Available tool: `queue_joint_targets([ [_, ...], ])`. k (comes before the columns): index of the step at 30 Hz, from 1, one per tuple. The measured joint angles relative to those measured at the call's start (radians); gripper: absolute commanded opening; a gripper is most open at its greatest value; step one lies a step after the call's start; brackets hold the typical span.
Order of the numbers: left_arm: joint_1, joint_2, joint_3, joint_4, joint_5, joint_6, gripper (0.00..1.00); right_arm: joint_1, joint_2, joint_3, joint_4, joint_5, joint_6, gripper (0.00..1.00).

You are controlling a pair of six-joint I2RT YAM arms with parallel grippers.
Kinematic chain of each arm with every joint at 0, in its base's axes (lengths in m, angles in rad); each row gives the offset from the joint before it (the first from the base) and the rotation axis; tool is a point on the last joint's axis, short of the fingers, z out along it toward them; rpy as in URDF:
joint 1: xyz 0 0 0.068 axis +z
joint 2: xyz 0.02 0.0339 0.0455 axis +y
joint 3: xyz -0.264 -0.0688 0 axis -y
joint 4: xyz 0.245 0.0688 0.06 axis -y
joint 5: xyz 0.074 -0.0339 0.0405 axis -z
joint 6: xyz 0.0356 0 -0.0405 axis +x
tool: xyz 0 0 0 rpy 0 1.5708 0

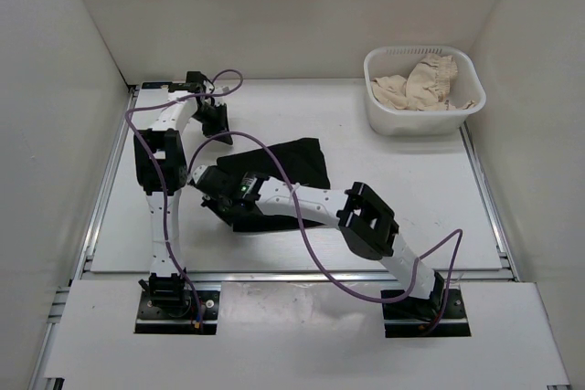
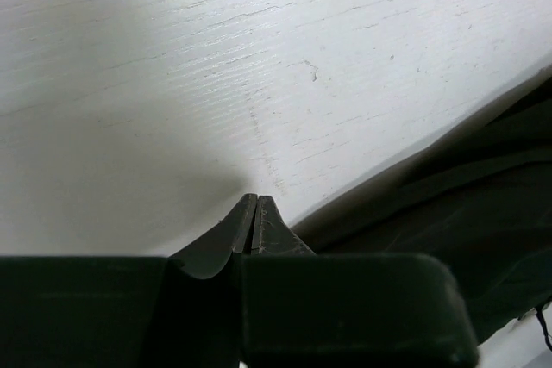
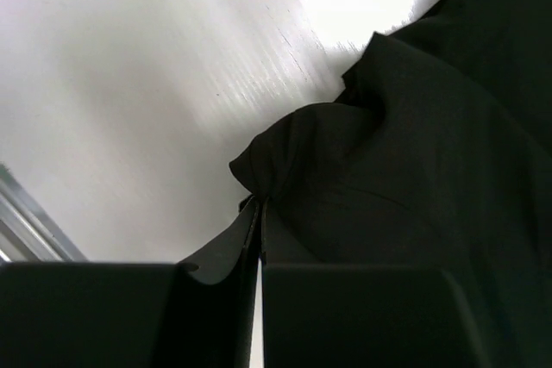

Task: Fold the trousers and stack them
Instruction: Fold the trousers

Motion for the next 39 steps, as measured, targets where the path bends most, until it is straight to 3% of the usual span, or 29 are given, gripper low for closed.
queue_joint_targets([
  [1,0.000,0.000,0.000,0.000,-0.003,0.000,0.14,0.000,-0.006,0.000,0.000,-0.007,-0.003,0.18],
  [2,0.000,0.000,0.001,0.000,-0.006,0.000,0.14,0.000,-0.008,0.000,0.001,-0.014,-0.005,0.29],
  [3,0.000,0.000,0.001,0.000,-0.008,0.000,0.33,0.000,-0.009,0.000,0.001,-0.023,-0.012,0.40],
  [4,0.000,0.000,0.000,0.000,-0.009,0.006,0.47,0.000,-0.009,0.000,-0.001,-0.028,-0.013,0.60],
  [6,0.000,-0.001,-0.003,0.003,-0.014,0.006,0.72,0.000,-0.009,0.000,-0.006,-0.039,-0.014,0.62],
  [7,0.000,-0.004,-0.011,0.005,-0.021,0.005,0.76,0.000,-0.010,0.000,-0.006,-0.046,-0.019,0.64],
  [10,0.000,-0.035,-0.063,0.008,-0.040,0.002,0.83,0.000,-0.020,-0.020,-0.006,-0.053,-0.022,0.65],
  [14,0.010,-0.106,-0.111,-0.005,-0.048,0.001,0.85,-0.002,-0.081,-0.100,-0.003,-0.055,-0.018,0.65],
  [19,0.038,-0.207,-0.131,0.002,-0.048,0.002,0.82,-0.031,-0.192,-0.181,0.026,-0.052,0.044,0.63],
  [24,0.065,-0.280,-0.226,0.010,-0.064,0.002,0.82,-0.126,-0.311,-0.312,0.090,-0.070,0.117,0.69],
  [26,0.068,-0.275,-0.269,0.006,-0.066,0.003,0.82,-0.147,-0.305,-0.305,0.098,-0.074,0.117,0.69],
  [30,0.066,-0.211,-0.310,-0.019,-0.050,0.003,0.81,-0.111,-0.191,-0.141,0.072,-0.082,0.084,0.68],
  [33,0.066,-0.158,-0.304,-0.035,-0.005,-0.003,0.61,-0.060,-0.098,-0.023,0.066,-0.095,0.055,0.65],
  [34,0.066,-0.157,-0.303,-0.035,0.006,-0.004,0.43,-0.045,-0.075,-0.002,0.065,-0.099,0.046,0.65],
  [35,0.066,-0.153,-0.301,-0.034,0.014,-0.009,0.35,-0.030,-0.055,0.012,0.058,-0.100,0.040,0.63],
  [38,0.066,-0.141,-0.299,-0.037,0.031,-0.002,0.15,0.003,-0.005,0.037,0.025,-0.095,0.025,0.62],
  [39,0.066,-0.137,-0.297,-0.039,0.040,-0.002,0.14,0.009,0.007,0.038,0.014,-0.091,0.018,0.61],
])
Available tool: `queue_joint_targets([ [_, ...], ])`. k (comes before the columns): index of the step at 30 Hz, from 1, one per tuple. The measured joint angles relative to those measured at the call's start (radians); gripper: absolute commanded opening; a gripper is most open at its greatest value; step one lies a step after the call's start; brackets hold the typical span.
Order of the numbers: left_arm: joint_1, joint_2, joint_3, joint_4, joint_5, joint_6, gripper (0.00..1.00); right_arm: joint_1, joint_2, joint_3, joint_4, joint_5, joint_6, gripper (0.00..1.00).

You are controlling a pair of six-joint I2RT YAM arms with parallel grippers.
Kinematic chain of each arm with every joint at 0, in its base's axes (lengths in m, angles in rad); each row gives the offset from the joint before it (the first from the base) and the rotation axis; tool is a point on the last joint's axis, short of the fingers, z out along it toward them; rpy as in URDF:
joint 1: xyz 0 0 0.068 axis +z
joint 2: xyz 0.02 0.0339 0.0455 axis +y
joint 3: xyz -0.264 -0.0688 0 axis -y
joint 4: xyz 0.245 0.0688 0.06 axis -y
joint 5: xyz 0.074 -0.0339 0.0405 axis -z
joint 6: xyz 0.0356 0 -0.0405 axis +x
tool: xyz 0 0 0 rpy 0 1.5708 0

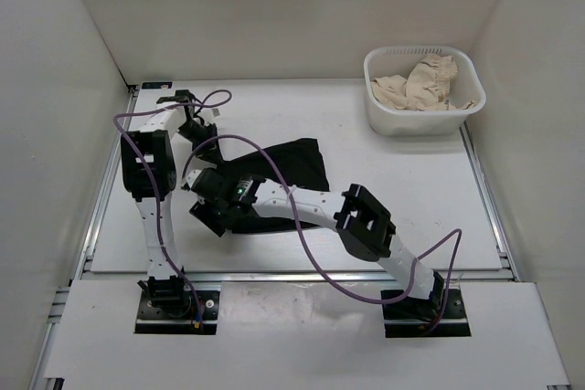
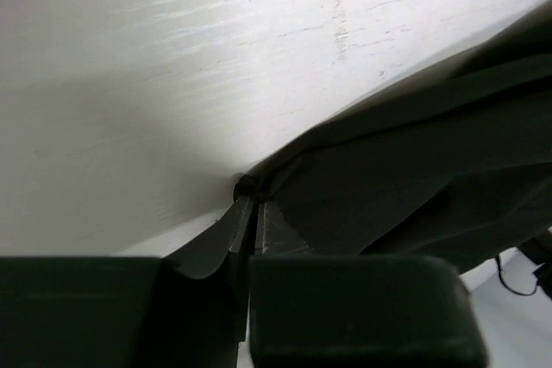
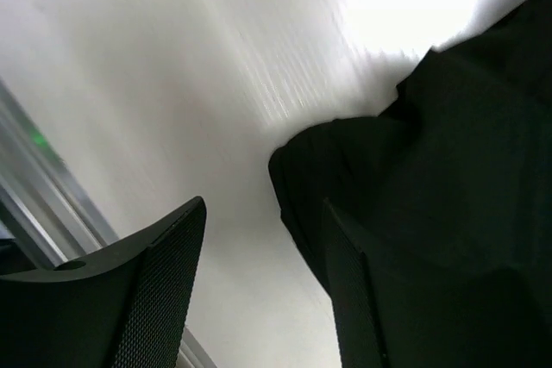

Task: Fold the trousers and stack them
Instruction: Fold the trousers

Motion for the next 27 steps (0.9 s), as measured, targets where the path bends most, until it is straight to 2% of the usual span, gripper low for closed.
queue_joint_targets([
  [13,-0.007,0.005,0.021,-0.014,0.040,0.002,0.14,0.022,0.107,0.071,-0.071,0.121,-0.013,0.61],
  [16,-0.010,0.005,0.021,-0.015,0.042,0.002,0.14,0.024,0.157,0.128,-0.084,0.157,-0.013,0.55],
  [19,-0.010,0.005,0.025,-0.018,0.042,0.002,0.14,0.024,0.186,0.145,-0.088,0.182,-0.006,0.28],
  [20,-0.011,0.005,0.028,-0.018,0.041,0.002,0.14,0.024,0.189,0.148,-0.089,0.187,-0.006,0.17],
  [21,-0.011,0.005,0.031,-0.018,0.040,0.002,0.14,0.024,0.189,0.151,-0.090,0.196,-0.001,0.00],
  [27,-0.011,0.014,0.096,-0.023,-0.013,0.002,0.14,0.024,0.180,0.145,-0.113,0.206,0.015,0.00],
])
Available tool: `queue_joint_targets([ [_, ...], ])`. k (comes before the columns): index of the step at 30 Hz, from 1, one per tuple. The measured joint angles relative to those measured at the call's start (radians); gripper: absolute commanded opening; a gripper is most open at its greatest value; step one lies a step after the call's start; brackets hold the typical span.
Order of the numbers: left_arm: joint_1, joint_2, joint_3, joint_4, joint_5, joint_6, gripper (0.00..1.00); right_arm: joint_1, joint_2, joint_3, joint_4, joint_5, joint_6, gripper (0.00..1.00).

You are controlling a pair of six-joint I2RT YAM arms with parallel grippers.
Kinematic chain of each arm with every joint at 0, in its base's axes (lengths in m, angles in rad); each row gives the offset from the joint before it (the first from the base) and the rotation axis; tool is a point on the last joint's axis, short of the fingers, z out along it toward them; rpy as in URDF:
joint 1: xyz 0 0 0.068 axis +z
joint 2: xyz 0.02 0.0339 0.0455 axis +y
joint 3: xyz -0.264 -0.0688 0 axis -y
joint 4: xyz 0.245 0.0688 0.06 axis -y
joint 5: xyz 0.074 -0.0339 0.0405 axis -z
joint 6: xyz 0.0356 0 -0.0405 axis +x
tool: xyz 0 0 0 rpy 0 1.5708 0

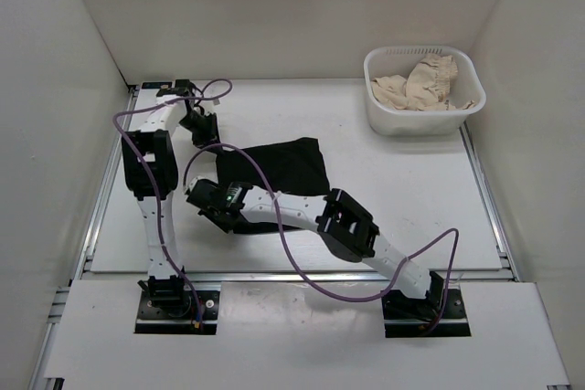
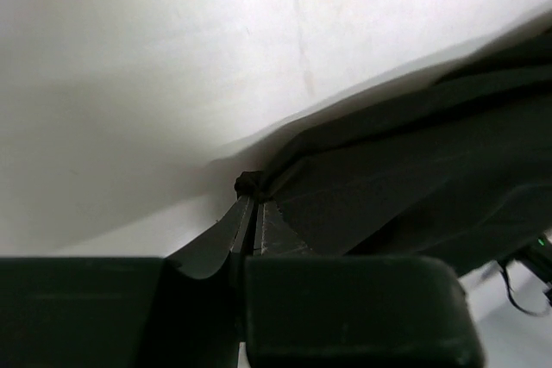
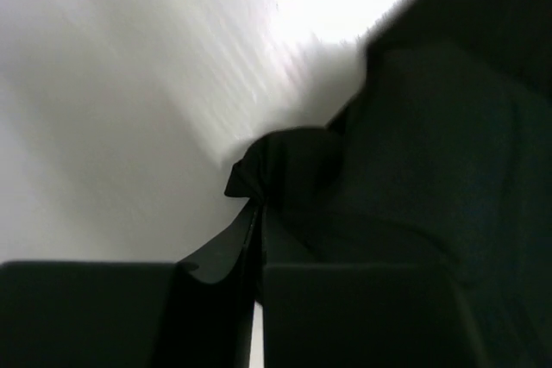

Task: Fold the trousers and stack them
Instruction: Fold the trousers

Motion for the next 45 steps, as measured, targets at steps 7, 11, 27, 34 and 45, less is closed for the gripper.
queue_joint_targets([
  [7,0.000,0.041,0.061,0.011,-0.058,0.000,0.14,0.006,-0.196,-0.186,0.000,-0.057,-0.010,0.00],
  [11,0.000,0.047,0.061,0.009,-0.066,0.000,0.14,0.006,-0.224,-0.180,0.003,-0.089,-0.031,0.13],
  [27,0.000,0.000,-0.017,-0.027,-0.019,0.000,0.86,-0.015,-0.275,-0.249,0.042,-0.183,-0.016,0.71],
  [34,0.013,-0.202,-0.068,-0.005,-0.092,0.000,0.94,-0.257,-0.488,-0.429,0.108,-0.154,0.219,0.83],
  [45,0.035,-0.362,-0.379,0.021,-0.124,0.003,0.90,-0.706,-0.668,-0.875,0.253,-0.363,0.294,0.90],
])
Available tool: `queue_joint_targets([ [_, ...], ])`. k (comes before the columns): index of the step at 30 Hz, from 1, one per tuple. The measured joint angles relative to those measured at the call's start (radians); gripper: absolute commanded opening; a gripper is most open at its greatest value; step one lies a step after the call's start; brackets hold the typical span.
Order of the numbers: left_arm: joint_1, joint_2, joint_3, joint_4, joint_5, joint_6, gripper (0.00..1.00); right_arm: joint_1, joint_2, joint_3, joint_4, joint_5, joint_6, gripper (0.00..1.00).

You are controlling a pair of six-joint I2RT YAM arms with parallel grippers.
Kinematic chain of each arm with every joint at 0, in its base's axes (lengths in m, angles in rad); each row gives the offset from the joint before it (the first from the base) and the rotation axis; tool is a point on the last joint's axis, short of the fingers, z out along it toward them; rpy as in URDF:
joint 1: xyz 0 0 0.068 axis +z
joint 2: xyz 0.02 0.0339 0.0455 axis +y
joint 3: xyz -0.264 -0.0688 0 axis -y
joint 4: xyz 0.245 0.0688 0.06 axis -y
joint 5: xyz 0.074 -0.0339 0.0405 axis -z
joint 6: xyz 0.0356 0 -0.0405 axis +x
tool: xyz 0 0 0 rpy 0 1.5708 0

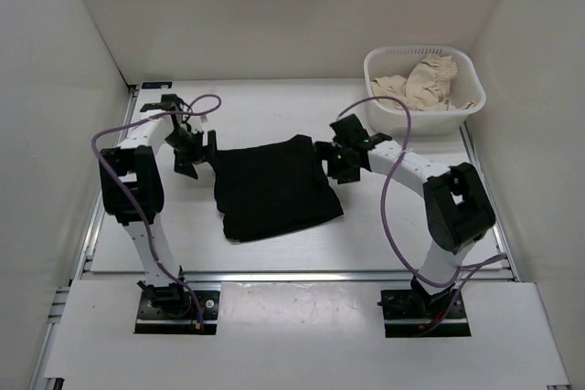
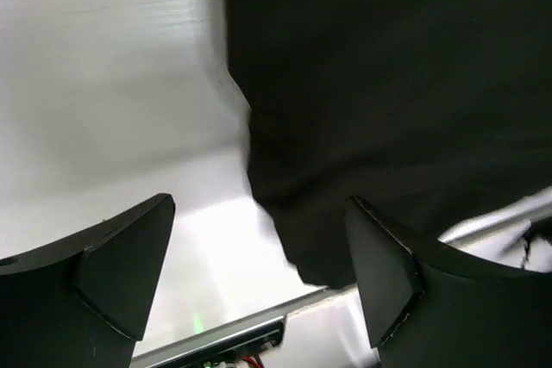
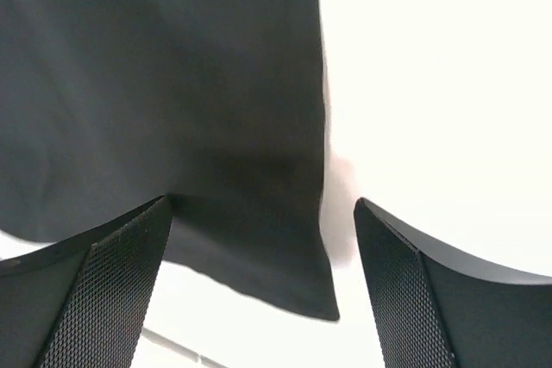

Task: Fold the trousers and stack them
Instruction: Fold the trousers

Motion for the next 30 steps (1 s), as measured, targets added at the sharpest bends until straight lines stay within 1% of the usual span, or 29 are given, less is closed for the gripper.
queue_joint_targets([
  [3,0.000,0.124,-0.019,-0.002,0.042,0.000,0.84,-0.029,-0.090,-0.161,0.060,-0.113,-0.001,0.88],
  [4,-0.001,0.161,-0.015,-0.016,0.069,-0.010,0.81,-0.031,-0.114,-0.205,0.080,-0.146,0.000,0.88],
  [5,0.001,0.177,-0.002,-0.042,0.101,-0.012,0.69,-0.029,-0.131,-0.243,0.108,-0.177,0.001,0.84],
  [7,-0.003,0.197,0.019,-0.048,0.126,-0.011,0.49,-0.014,-0.153,-0.317,0.171,-0.225,0.019,0.79],
  [8,-0.009,0.220,0.043,-0.050,0.135,-0.011,0.41,-0.004,-0.157,-0.353,0.204,-0.244,0.032,0.73],
  [9,-0.017,0.248,0.074,-0.045,0.146,-0.009,0.28,0.005,-0.159,-0.387,0.240,-0.257,0.053,0.70],
  [10,-0.024,0.278,0.109,-0.051,0.161,-0.010,0.26,0.011,-0.159,-0.409,0.257,-0.268,0.065,0.66],
  [11,-0.028,0.307,0.145,-0.054,0.175,-0.009,0.26,0.018,-0.159,-0.430,0.276,-0.282,0.083,0.61],
  [12,-0.031,0.332,0.180,-0.059,0.192,-0.009,0.26,0.021,-0.159,-0.438,0.289,-0.291,0.095,0.53],
  [13,-0.035,0.348,0.207,-0.060,0.201,-0.009,0.24,0.021,-0.159,-0.441,0.305,-0.297,0.109,0.49],
  [14,-0.039,0.363,0.236,-0.061,0.208,-0.008,0.24,0.021,-0.158,-0.441,0.324,-0.302,0.120,0.45],
  [15,-0.041,0.379,0.270,-0.061,0.214,-0.007,0.24,0.021,-0.156,-0.441,0.352,-0.315,0.136,0.44],
  [17,-0.043,0.402,0.325,-0.058,0.222,-0.006,0.24,0.023,-0.127,-0.429,0.401,-0.343,0.164,0.44],
  [19,-0.044,0.415,0.361,-0.057,0.224,-0.004,0.32,0.027,-0.077,-0.401,0.429,-0.361,0.183,0.44],
  [20,-0.044,0.415,0.368,-0.053,0.223,-0.004,0.41,0.031,-0.055,-0.390,0.439,-0.364,0.189,0.44],
  [21,-0.044,0.414,0.370,-0.051,0.223,0.001,0.47,0.032,-0.043,-0.384,0.444,-0.364,0.193,0.47],
  [22,-0.044,0.413,0.370,-0.052,0.222,-0.001,0.51,0.032,-0.037,-0.383,0.449,-0.364,0.199,0.56],
  [23,-0.044,0.413,0.368,-0.053,0.222,0.000,0.55,0.032,-0.037,-0.383,0.448,-0.366,0.206,0.62],
  [24,-0.044,0.413,0.362,-0.053,0.222,-0.001,0.65,0.030,-0.037,-0.383,0.449,-0.368,0.210,0.76],
  [25,-0.043,0.407,0.352,-0.055,0.229,-0.004,0.69,0.027,-0.038,-0.383,0.451,-0.372,0.216,0.81],
  [27,-0.043,0.377,0.322,-0.065,0.232,-0.006,0.74,0.016,-0.059,-0.381,0.449,-0.383,0.206,0.89],
  [28,-0.043,0.356,0.299,-0.064,0.227,-0.006,0.75,0.006,-0.076,-0.381,0.430,-0.377,0.197,0.96],
  [29,-0.040,0.335,0.275,-0.068,0.221,-0.007,0.79,-0.008,-0.098,-0.383,0.406,-0.366,0.182,0.99],
  [30,-0.037,0.308,0.245,-0.070,0.215,-0.006,0.81,-0.029,-0.126,-0.384,0.373,-0.354,0.170,0.99],
])
